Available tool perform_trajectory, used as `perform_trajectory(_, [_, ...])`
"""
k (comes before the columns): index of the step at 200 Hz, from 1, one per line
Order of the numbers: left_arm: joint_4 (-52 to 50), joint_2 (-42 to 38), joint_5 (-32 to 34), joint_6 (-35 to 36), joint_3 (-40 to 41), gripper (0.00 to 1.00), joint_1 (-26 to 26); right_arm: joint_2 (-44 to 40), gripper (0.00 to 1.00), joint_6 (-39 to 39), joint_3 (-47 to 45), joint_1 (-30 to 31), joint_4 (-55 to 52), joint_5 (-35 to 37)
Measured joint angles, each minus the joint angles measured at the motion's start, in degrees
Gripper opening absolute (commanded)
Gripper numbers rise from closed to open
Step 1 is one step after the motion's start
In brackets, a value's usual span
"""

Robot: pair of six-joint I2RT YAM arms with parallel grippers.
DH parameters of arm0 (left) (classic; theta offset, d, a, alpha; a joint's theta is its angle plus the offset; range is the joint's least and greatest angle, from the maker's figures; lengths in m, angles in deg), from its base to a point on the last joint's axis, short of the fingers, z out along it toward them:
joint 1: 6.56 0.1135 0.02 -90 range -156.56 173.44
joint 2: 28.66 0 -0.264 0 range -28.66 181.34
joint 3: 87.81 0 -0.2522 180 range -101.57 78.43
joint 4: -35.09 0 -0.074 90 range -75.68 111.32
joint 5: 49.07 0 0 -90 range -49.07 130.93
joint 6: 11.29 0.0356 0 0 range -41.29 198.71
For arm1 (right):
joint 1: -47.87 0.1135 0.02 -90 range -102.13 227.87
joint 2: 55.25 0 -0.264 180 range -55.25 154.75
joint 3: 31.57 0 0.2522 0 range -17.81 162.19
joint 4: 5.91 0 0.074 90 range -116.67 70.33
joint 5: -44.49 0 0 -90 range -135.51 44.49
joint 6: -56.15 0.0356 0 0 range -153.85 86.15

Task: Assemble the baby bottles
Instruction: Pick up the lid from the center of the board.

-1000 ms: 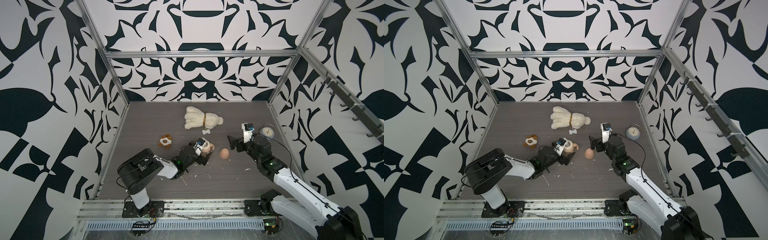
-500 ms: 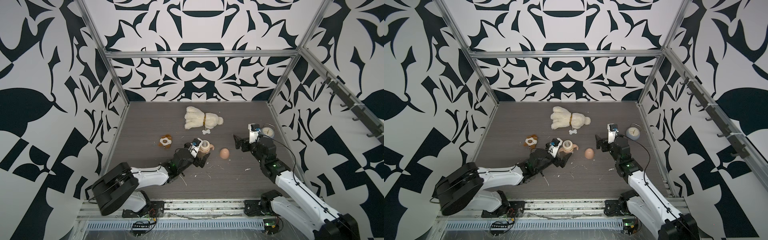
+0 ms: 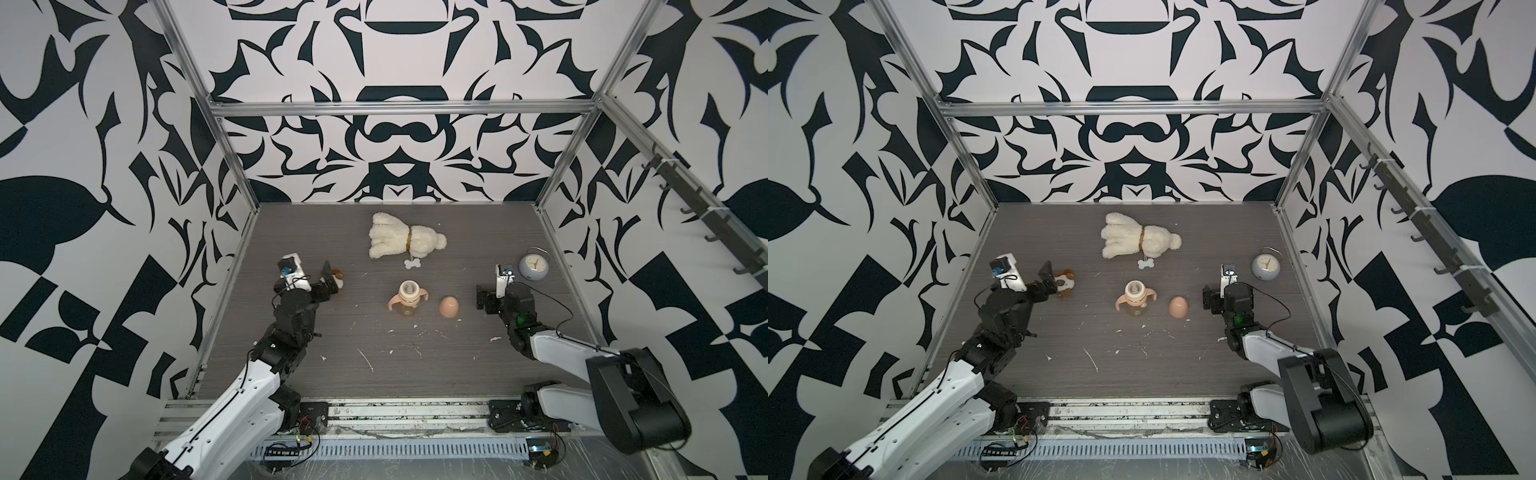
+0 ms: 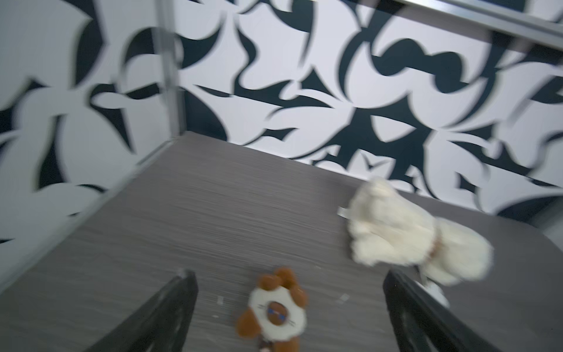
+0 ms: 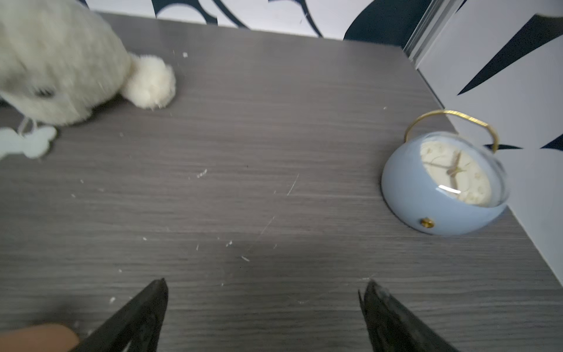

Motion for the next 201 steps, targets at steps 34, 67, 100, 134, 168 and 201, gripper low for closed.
perform_trajectory(34, [0.7, 9.94, -0.81, 0.33, 0.15, 0.99, 11.96, 4.42, 1.0, -2.71, 0.57, 0.0, 5.2, -0.24])
perform_trajectory(67, [0.09, 9.31, -8.07, 1.77, 1.18, 0.99, 13.18, -1.6, 0.99, -4.2, 0.61, -0.02, 2.97, -5.95])
perform_trajectory(100, [-1.57, 6.75, -15.41, 2.36, 0.83, 0.99, 13.18, -11.39, 0.99, -5.18, 0.83, -0.02, -2.8, -12.61])
perform_trajectory(134, [-5.4, 5.88, -26.4, 1.36, -1.95, 0.99, 13.18, -14.51, 0.99, -5.62, 7.19, 0.0, -17.46, -20.2])
perform_trajectory(168, [-8.33, 7.67, -34.51, 0.9, -6.91, 0.99, 11.06, -11.13, 1.0, -5.73, 14.58, 0.02, -28.46, -25.94])
perform_trajectory(201, [-10.97, 9.53, -37.83, 1.46, -8.72, 0.99, 6.03, -9.31, 0.98, -5.7, 15.58, 1.36, -36.72, -28.89])
